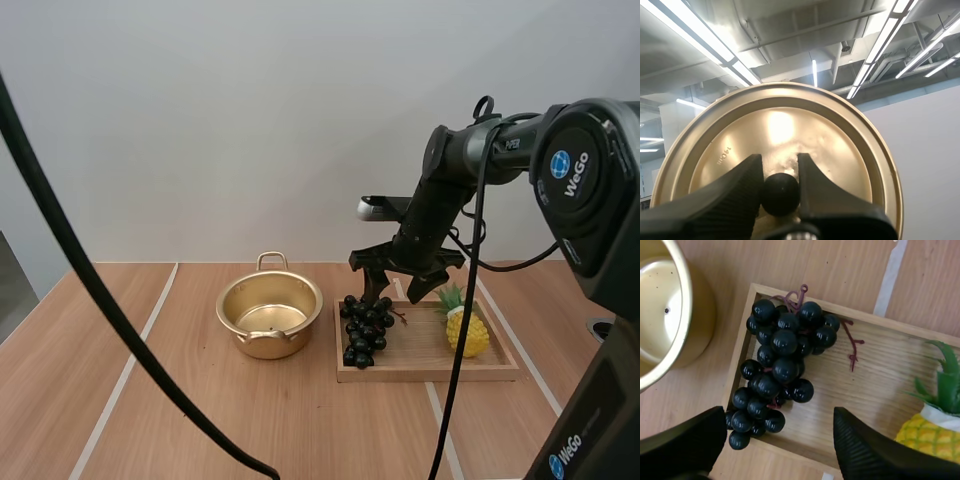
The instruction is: Open the pot, put the grape inside, and close it
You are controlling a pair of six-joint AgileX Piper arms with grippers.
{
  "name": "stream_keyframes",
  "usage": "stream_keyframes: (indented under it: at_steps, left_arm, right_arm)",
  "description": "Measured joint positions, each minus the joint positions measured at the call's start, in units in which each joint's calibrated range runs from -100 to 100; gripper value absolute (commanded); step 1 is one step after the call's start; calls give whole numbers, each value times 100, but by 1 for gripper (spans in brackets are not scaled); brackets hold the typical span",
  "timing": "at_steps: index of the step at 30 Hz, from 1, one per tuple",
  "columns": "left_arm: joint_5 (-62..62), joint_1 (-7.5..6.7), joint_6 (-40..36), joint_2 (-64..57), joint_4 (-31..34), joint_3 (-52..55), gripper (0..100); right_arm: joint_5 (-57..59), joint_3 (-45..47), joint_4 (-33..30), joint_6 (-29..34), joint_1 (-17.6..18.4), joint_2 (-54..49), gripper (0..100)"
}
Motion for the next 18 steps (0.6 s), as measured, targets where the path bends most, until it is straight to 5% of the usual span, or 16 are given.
stream_keyframes:
  at_steps: [9, 18]
  left_arm:
    - [0, 0, 0, 0, 4, 0, 1]
    - [0, 0, 0, 0, 4, 0, 1]
  right_arm:
    - [-559, 0, -117, 181, 445, 465, 100]
    - [-795, 0, -817, 584, 470, 1015, 100]
